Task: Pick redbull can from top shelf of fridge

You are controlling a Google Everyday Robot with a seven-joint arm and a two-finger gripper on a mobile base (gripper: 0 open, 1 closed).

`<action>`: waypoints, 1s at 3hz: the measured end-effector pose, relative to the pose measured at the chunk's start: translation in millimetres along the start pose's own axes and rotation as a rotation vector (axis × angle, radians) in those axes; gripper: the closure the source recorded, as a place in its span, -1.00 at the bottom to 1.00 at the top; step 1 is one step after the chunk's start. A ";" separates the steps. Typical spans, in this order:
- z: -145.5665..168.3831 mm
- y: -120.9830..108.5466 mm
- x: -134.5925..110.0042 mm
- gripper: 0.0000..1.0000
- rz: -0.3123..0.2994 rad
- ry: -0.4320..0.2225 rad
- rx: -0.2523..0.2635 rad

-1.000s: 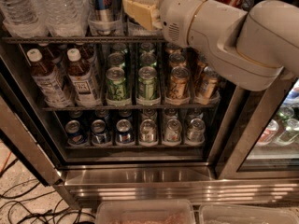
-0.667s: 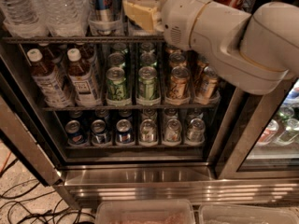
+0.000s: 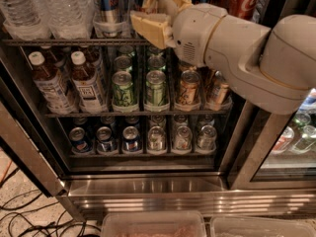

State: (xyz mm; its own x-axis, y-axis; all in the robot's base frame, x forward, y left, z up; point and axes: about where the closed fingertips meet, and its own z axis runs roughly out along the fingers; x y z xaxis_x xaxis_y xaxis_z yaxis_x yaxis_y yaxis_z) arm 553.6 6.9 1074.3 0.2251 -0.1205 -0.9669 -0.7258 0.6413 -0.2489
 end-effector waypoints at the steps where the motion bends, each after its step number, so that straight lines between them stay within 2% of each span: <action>1: -10.0 10.9 7.8 1.00 0.002 0.018 -0.023; 3: -27.1 33.5 32.2 1.00 0.012 0.077 -0.082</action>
Offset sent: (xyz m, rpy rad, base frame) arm -0.0351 -0.0071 -0.0500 -0.0592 0.0799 0.0686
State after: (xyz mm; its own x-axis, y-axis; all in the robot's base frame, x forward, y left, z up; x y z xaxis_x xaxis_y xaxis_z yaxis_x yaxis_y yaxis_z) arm 518.9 4.0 1033.4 0.1676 -0.1727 -0.9706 -0.7794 0.5796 -0.2377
